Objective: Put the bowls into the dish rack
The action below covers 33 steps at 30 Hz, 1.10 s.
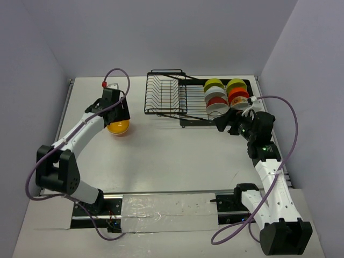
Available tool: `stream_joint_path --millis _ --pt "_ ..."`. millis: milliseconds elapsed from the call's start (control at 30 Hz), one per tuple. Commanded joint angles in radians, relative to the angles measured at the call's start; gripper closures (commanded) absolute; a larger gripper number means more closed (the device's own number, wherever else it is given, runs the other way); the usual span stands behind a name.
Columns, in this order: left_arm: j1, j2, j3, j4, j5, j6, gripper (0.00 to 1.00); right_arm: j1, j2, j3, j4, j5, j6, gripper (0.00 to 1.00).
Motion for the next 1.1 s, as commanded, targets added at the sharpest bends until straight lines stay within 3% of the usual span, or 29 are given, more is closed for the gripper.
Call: stream_joint_path --millis 0,300,400,867,1067 --pt "-0.006 0.084 0.073 -0.059 0.123 0.058 0.3 0.011 -0.052 -0.031 0.009 0.011 -0.011 0.08" --pt "-0.047 0.22 0.133 -0.081 0.132 0.044 0.35 0.05 -0.083 -0.024 -0.028 0.052 -0.056 0.07" --pt "-0.052 0.246 0.154 -0.09 0.129 0.047 0.42 0.056 -0.088 -0.021 -0.032 0.061 -0.063 0.07" --pt "-0.058 0.291 0.191 -0.13 0.09 0.063 0.51 0.082 -0.089 -0.01 -0.04 0.1 -0.091 0.07" --pt "-0.058 0.299 0.188 -0.138 0.089 0.063 0.65 0.085 -0.098 -0.016 -0.045 0.113 -0.093 0.07"
